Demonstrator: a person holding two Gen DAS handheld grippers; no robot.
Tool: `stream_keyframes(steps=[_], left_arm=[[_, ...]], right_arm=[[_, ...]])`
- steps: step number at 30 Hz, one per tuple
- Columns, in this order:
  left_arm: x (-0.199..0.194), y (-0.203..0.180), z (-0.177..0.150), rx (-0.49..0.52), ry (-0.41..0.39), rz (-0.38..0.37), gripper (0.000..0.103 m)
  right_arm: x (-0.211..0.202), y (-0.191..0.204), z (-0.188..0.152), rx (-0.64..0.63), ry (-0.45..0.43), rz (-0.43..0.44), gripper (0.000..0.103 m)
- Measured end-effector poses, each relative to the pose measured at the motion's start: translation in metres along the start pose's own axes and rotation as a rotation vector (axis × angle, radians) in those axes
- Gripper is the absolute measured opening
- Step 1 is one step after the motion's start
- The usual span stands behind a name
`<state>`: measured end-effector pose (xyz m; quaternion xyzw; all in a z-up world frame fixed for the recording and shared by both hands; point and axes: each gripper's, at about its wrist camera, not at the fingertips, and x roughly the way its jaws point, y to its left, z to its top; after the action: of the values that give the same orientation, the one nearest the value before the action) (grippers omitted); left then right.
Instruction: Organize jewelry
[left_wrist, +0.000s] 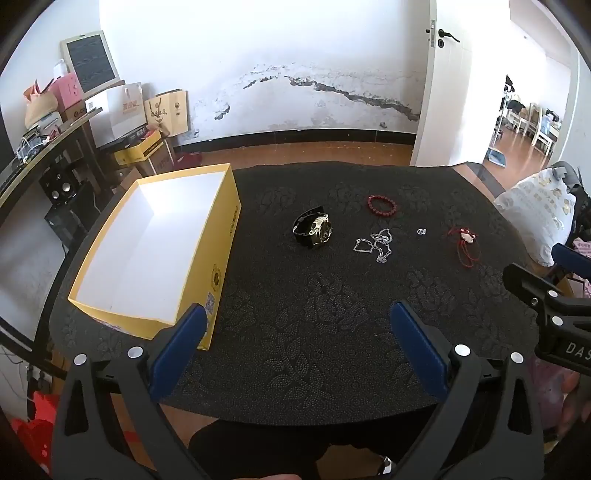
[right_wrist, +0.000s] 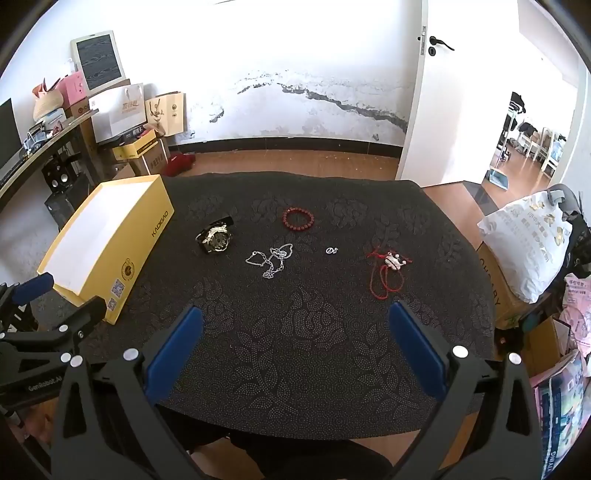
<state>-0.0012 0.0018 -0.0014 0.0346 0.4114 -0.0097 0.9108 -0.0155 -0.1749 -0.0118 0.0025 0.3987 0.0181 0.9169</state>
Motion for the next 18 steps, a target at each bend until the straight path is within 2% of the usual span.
stream_keyframes(steps=[18], left_arm=[[0.0005,-0.0014,0.0012,0.004,0.005,0.005,0.097]], right_arm=[[-0.0008,-0.0011,0.0006,0.000,-0.004,0.000,0.097]])
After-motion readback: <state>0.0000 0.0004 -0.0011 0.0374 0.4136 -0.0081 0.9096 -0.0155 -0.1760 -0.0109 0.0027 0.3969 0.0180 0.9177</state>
